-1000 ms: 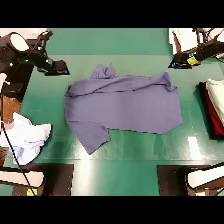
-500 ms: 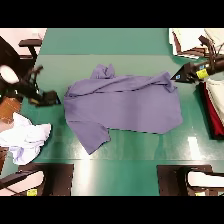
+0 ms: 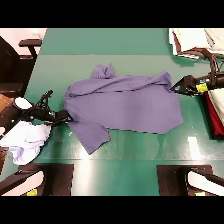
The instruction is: Fold the shirts.
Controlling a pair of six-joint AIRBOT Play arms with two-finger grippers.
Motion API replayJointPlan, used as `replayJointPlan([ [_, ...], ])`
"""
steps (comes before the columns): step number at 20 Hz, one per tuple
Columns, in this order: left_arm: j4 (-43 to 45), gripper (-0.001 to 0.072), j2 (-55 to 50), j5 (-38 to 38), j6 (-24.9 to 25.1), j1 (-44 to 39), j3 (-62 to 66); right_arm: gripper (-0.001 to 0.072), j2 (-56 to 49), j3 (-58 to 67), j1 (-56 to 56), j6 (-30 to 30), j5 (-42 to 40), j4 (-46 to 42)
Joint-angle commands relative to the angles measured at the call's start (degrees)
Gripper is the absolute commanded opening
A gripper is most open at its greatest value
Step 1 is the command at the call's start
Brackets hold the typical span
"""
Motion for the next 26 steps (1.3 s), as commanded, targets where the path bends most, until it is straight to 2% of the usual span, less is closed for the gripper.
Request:
replayJointPlan([
  [1, -2.8, 0.0540, 0.1, 4.9, 0.8, -3.3, -1.3, 0.0374, 0.7, -1.1, -0.1, 0.0, 0.0, -0.1],
  [2, -3.0, 0.0487, 0.1, 5.2, 0.2, -3.7, -1.3, 0.0374, 0.7, -1.1, -0.4, 0.0, 0.7, -1.2],
  [3, -3.4, 0.0190, 0.1, 5.1, -0.1, -3.7, -1.3, 0.0374, 0.7, -1.2, -1.0, 0.2, 2.1, -3.1],
  [4, -3.3, 0.0035, 0.1, 4.7, 0.1, -3.7, -1.1, 0.0374, 1.1, -2.3, -1.9, 0.6, 3.0, -4.6],
  [7, -2.6, 0.0023, 1.0, 0.4, 1.0, -3.7, 1.4, 0.0374, 4.5, -11.1, -6.7, 2.7, 2.4, -10.7],
  [9, -2.4, 0.0023, 3.1, 0.5, 0.9, -3.7, 2.8, 0.0387, 7.5, -18.5, -10.6, 4.8, 1.0, -17.2],
  [11, -2.5, 0.0023, 4.9, 0.8, 0.9, -3.7, 4.2, 0.0533, 9.0, -25.0, -15.0, 4.8, 0.2, -17.3],
  [14, -2.7, 0.0023, 5.2, 0.4, 0.9, -3.7, 5.1, 0.0525, 9.0, -32.4, -17.6, 4.4, -3.6, -13.0],
  [15, -2.6, 0.0024, 5.2, 0.4, 0.9, -3.7, 5.1, 0.0501, 9.0, -34.2, -17.4, 4.0, -5.8, -10.6],
  [17, -2.7, 0.0023, 5.2, 0.4, 0.9, -3.7, 5.1, 0.0500, 9.0, -37.1, -15.4, 3.9, -10.1, -6.8],
  [20, -2.7, 0.0024, 5.2, 0.5, 0.9, -3.7, 5.1, 0.0484, 6.1, -37.7, -9.0, 3.9, -13.4, -6.1],
  [22, -2.7, 0.0023, 5.2, 0.1, 0.9, -3.7, 5.1, 0.0348, 3.4, -36.7, -4.9, 3.9, -16.6, -4.9],
  [24, -2.6, 0.0023, 5.3, -1.2, 0.9, -3.7, 5.2, 0.0112, 2.2, -34.0, -1.3, 3.9, -18.0, -5.0],
  [25, -2.6, 0.0023, 5.7, -2.0, 0.9, -3.7, 5.2, 0.0043, 2.2, -32.0, -0.2, 3.9, -17.9, -5.4],
  [26, -2.6, 0.0022, 6.6, -2.5, 0.9, -3.7, 5.5, 0.0018, 2.6, -29.3, 0.8, 3.9, -17.1, -6.4],
])
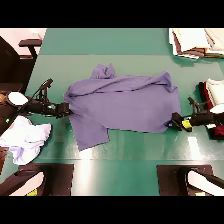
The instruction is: Fold the shirts.
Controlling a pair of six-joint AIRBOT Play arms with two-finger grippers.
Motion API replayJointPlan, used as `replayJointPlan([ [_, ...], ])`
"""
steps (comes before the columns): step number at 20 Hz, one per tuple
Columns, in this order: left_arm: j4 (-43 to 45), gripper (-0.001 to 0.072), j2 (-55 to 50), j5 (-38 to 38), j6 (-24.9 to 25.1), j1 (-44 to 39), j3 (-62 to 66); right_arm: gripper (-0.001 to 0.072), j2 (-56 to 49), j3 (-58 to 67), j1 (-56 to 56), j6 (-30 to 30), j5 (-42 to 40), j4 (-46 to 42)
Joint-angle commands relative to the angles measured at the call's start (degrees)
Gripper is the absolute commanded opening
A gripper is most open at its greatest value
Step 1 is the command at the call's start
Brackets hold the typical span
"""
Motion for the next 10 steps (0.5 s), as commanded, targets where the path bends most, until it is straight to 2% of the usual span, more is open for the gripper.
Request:
replayJointPlan([
  [1, 0.0, 0.0022, 2.8, -2.2, 0.0, 0.0, 1.6, 0.0018, 0.6, 7.0, 4.0, 0.0, -0.2, -1.2],
  [5, 0.4, 0.0023, 12.7, -3.1, -0.4, 0.0, 15.8, 0.0018, 9.9, 23.5, 2.4, 0.0, 4.4, -4.1],
  [10, 0.4, 0.0023, 16.5, -4.2, -0.8, 0.0, 45.6, 0.0018, 17.8, 48.4, -3.4, 0.0, 8.2, -4.1],
])
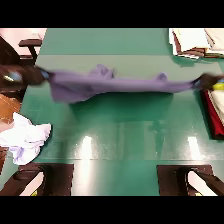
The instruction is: Fold the shirts.
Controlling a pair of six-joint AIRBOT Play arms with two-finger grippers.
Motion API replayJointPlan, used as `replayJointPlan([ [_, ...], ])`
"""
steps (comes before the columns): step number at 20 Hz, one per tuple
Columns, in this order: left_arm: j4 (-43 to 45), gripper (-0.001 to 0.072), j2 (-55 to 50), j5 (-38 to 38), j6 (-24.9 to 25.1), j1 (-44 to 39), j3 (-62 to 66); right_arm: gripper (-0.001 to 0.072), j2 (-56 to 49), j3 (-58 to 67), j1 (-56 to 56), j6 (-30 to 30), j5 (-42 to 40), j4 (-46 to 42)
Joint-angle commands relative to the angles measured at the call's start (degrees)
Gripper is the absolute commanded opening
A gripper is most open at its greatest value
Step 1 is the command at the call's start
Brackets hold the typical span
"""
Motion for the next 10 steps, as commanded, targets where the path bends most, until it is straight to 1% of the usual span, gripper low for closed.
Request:
replayJointPlan([
  [1, 0.2, 0.0023, 2.1, -1.0, -1.2, 0.0, 19.9, 0.0018, 5.0, 17.7, -3.5, 0.0, 3.6, -0.6],
  [4, 0.2, 0.0022, 2.1, -1.4, -3.8, 0.0, 34.2, 0.0018, 6.8, 28.8, -5.8, 0.0, 5.4, -0.6],
  [6, 0.5, 0.0022, 2.1, -1.4, -4.7, 0.0, 40.9, 0.0018, 7.3, 34.3, -7.3, 0.0, 7.3, -0.6],
  [8, 2.3, 0.0022, 2.1, -0.7, -5.7, 0.0, 45.2, 0.0017, 6.5, 39.1, -8.5, 0.1, 10.2, -0.5],
  [10, 4.7, 0.0022, 2.1, -0.3, -6.2, 0.0, 46.2, 0.0017, 3.9, 44.3, -8.9, 0.6, 13.8, -0.5],
])
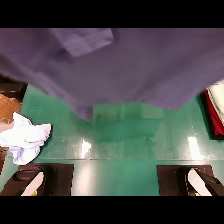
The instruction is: Fold the shirts.
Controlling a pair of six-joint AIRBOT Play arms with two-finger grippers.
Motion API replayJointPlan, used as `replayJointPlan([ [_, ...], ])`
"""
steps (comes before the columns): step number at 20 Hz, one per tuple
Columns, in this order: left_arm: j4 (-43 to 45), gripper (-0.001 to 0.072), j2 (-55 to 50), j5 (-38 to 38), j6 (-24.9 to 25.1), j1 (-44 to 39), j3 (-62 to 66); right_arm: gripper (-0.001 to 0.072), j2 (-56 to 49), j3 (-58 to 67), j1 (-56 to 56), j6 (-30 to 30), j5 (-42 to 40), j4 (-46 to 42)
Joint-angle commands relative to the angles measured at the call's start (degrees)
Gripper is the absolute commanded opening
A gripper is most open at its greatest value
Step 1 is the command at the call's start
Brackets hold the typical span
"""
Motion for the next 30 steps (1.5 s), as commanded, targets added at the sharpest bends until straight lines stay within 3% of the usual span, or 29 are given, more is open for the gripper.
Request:
replayJointPlan([
  [1, 3.7, 0.0022, -0.4, 0.1, -1.9, 0.0, 5.0, 0.0017, -3.4, 9.7, -1.2, 1.1, 6.3, -0.2],
  [4, 3.9, 0.0022, -5.1, -6.6, -3.0, 0.0, 4.9, 0.0016, -8.0, 9.4, -1.2, 2.8, 8.0, -0.1],
  [8, 3.9, 0.0023, -15.5, -15.6, -2.8, 0.0, -2.5, 0.0016, -15.8, -0.1, 0.9, 2.9, 9.7, -0.9],
  [11, 4.1, 0.0023, -24.2, -16.7, -2.3, 0.0, -12.3, 0.0017, -24.6, -7.1, 7.8, 3.3, 10.2, -9.1],
  [16, 4.5, 0.0023, -42.1, -14.3, -0.7, 0.0, -21.3, 0.0016, -41.5, -10.2, 15.7, 3.3, 9.0, -12.0],
  [22, 5.6, 0.0023, -50.8, 1.7, 2.2, 0.0, -21.2, 0.0017, -57.0, 6.0, 17.9, 3.3, 3.8, -11.8],
  [25, 6.0, 0.0024, -50.7, -2.4, 2.2, 0.8, -18.9, 0.0017, -56.6, 7.6, 17.1, 3.2, 4.4, -12.0],
  [28, 9.4, 0.0022, -50.6, -11.5, 2.1, 0.8, -19.3, 0.0017, -51.3, -1.8, 16.4, 3.0, 5.8, -14.4],
  [30, 12.0, 0.0023, -50.6, -13.3, 2.2, -0.3, -21.9, 0.0017, -48.1, -9.9, 16.3, 2.1, 4.3, -15.3],
])
